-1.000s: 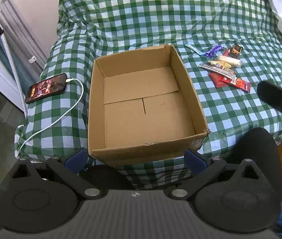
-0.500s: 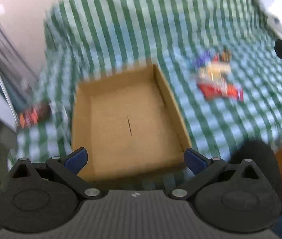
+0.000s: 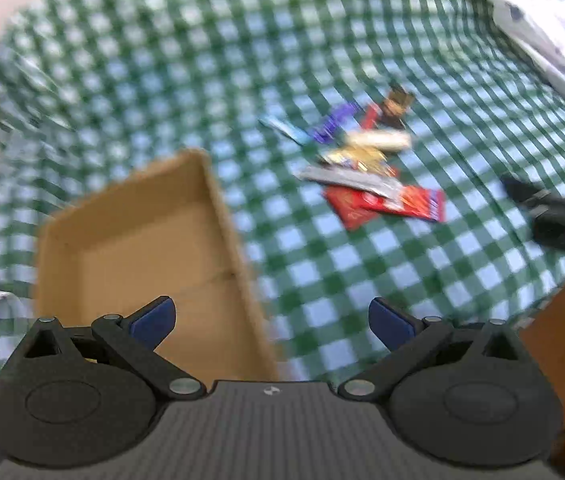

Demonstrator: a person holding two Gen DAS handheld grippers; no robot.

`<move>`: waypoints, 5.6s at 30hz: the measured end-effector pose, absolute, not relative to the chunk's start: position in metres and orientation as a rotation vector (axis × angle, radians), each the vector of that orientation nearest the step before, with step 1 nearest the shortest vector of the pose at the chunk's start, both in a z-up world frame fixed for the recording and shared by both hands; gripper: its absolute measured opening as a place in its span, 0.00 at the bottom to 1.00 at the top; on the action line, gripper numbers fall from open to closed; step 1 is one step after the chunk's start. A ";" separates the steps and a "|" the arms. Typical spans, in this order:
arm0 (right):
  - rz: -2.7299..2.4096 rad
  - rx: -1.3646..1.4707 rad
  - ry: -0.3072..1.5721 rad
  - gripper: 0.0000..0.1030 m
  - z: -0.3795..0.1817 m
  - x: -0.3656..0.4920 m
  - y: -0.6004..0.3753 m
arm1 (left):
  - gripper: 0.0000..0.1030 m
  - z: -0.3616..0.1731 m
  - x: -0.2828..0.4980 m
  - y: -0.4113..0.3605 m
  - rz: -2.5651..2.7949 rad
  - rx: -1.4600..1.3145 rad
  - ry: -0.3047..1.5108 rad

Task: Organize snacks
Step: 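Grasp the small red packet with the left tool while the right tool grasps the red spicy-strip bag, then carry both held packets over the cardboard box, then open both tools to drop the red packets into the box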

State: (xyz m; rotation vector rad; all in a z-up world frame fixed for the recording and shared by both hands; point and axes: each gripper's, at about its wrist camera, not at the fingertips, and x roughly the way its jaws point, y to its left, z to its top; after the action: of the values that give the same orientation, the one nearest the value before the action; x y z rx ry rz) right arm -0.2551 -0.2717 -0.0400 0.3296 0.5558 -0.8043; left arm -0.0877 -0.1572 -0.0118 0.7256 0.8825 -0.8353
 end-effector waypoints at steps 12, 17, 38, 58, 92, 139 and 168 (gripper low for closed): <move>-0.533 0.271 0.791 1.00 -0.185 -0.138 -0.370 | 1.00 -0.101 -0.011 -0.301 -0.747 0.726 1.104; -0.467 0.219 0.869 0.91 -0.226 -0.103 -0.387 | 1.00 -0.156 0.025 -0.345 -0.707 0.653 1.250; -0.588 0.308 0.833 0.92 -0.235 -0.149 -0.424 | 1.00 -0.230 0.020 -0.388 -0.780 0.685 1.272; -0.613 0.372 0.750 0.32 -0.193 -0.186 -0.383 | 0.47 -0.146 0.011 -0.326 -0.843 0.559 1.113; -0.313 0.290 0.551 0.32 0.000 -0.167 -0.081 | 0.47 0.037 -0.015 0.074 -0.666 0.246 0.858; -0.317 0.391 0.696 0.32 -0.039 -0.051 -0.110 | 0.47 -0.025 0.079 0.001 -0.670 0.355 0.913; -0.348 0.374 0.709 0.89 -0.039 -0.082 -0.098 | 1.00 -0.025 0.048 0.051 -0.631 0.367 0.860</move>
State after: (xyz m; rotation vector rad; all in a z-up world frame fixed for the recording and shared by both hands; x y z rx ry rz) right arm -0.0817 -0.0985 -0.0392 0.3741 0.7088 -0.3484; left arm 0.0482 0.0505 -0.0251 0.3668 0.8602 -0.6313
